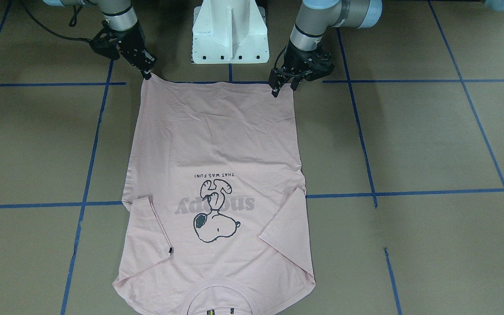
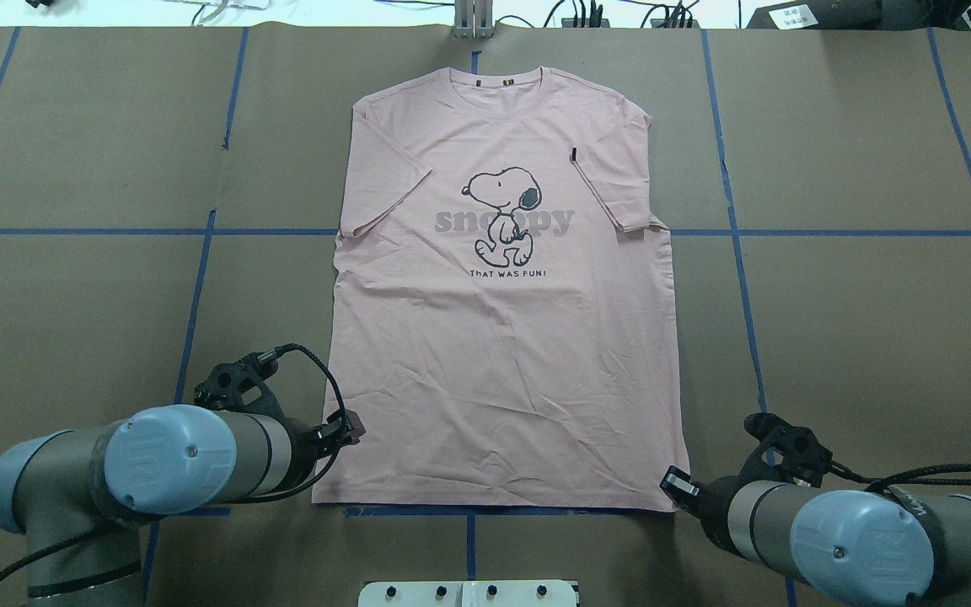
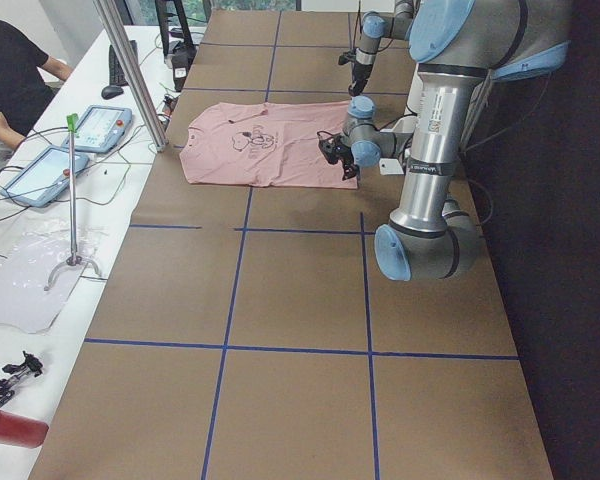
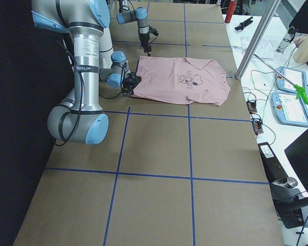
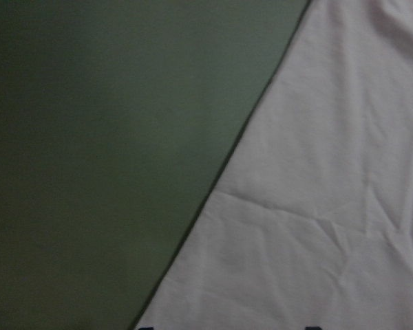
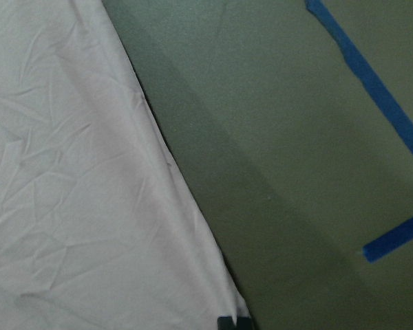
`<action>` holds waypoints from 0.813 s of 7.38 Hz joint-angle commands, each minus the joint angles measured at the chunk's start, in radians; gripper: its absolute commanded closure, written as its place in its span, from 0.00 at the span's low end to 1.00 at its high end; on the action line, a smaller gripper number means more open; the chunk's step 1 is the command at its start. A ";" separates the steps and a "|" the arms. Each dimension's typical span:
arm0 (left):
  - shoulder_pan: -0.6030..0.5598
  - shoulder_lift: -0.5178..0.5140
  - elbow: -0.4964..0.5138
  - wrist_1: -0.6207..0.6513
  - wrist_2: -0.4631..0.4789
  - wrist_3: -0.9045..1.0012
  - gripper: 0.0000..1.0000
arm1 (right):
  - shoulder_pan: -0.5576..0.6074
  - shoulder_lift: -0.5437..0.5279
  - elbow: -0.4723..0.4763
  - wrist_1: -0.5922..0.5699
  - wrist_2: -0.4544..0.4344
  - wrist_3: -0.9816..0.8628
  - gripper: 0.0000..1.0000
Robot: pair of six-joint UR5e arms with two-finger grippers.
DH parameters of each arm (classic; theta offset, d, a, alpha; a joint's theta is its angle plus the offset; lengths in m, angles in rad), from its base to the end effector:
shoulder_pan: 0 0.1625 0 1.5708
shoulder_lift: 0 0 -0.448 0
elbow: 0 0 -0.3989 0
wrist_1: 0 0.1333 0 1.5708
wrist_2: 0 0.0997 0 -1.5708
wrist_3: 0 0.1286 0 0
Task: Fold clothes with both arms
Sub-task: 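Lower both grippers and pinch the two hem corners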
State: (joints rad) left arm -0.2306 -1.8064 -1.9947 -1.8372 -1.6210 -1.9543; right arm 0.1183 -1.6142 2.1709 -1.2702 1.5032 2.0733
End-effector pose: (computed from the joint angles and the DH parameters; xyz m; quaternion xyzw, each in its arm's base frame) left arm 0.5380 -0.2566 0.3512 -0.0565 0.4434 -0.2597 0.8560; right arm -0.4614 -0.1978 0.4079 -0.0491 -0.4136 0.2910 0.8613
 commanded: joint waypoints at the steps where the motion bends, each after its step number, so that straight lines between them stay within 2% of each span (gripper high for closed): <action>1: 0.016 0.007 0.004 0.003 0.004 -0.008 0.24 | 0.003 -0.001 0.000 0.000 0.000 -0.007 1.00; 6: 0.042 0.007 0.013 0.007 0.003 -0.006 0.30 | 0.003 -0.001 0.000 0.000 0.000 -0.007 1.00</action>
State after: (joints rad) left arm -0.1906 -1.7983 -1.9828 -1.8313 -1.6178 -1.9610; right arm 0.1214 -1.6153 2.1706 -1.2702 1.5033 2.0663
